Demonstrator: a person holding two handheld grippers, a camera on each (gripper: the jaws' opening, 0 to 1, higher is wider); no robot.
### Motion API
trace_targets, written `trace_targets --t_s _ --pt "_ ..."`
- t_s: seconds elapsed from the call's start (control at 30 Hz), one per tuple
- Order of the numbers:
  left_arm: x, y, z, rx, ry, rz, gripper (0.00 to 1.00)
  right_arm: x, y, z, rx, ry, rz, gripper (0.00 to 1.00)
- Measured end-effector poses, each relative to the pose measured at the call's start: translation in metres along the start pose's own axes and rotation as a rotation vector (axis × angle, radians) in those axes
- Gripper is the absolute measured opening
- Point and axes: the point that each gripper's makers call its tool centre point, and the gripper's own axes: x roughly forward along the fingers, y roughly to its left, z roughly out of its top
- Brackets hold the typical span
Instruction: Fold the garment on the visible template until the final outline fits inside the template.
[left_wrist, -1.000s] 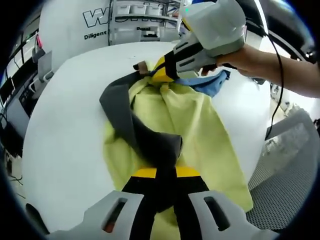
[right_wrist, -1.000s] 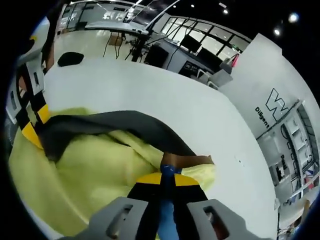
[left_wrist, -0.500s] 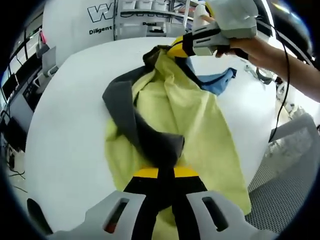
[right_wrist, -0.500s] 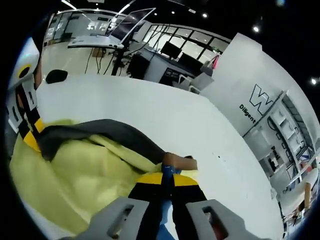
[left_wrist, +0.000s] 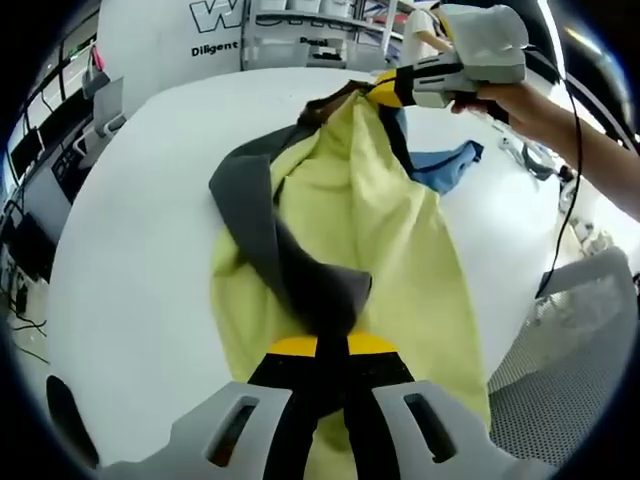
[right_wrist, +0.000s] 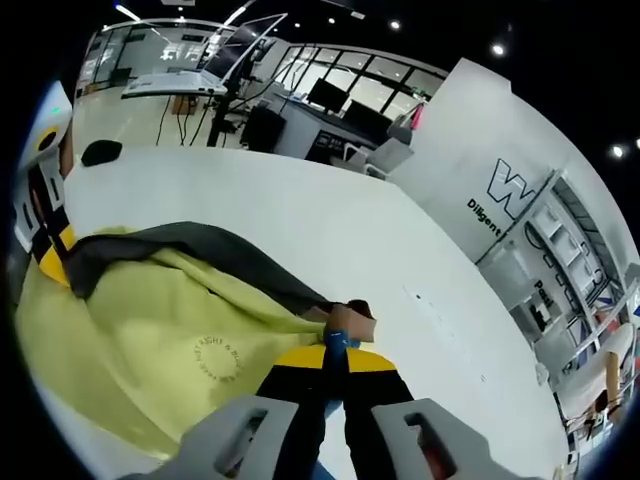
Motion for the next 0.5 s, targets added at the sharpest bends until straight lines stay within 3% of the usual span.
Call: trace_targets --t_s 0.5 --pt "-0.001 -0.009 -0.006 -0.113 0.026 -0.009 0.05 0.021 -0.014 -0.030 0.056 0.051 0.044 0.00"
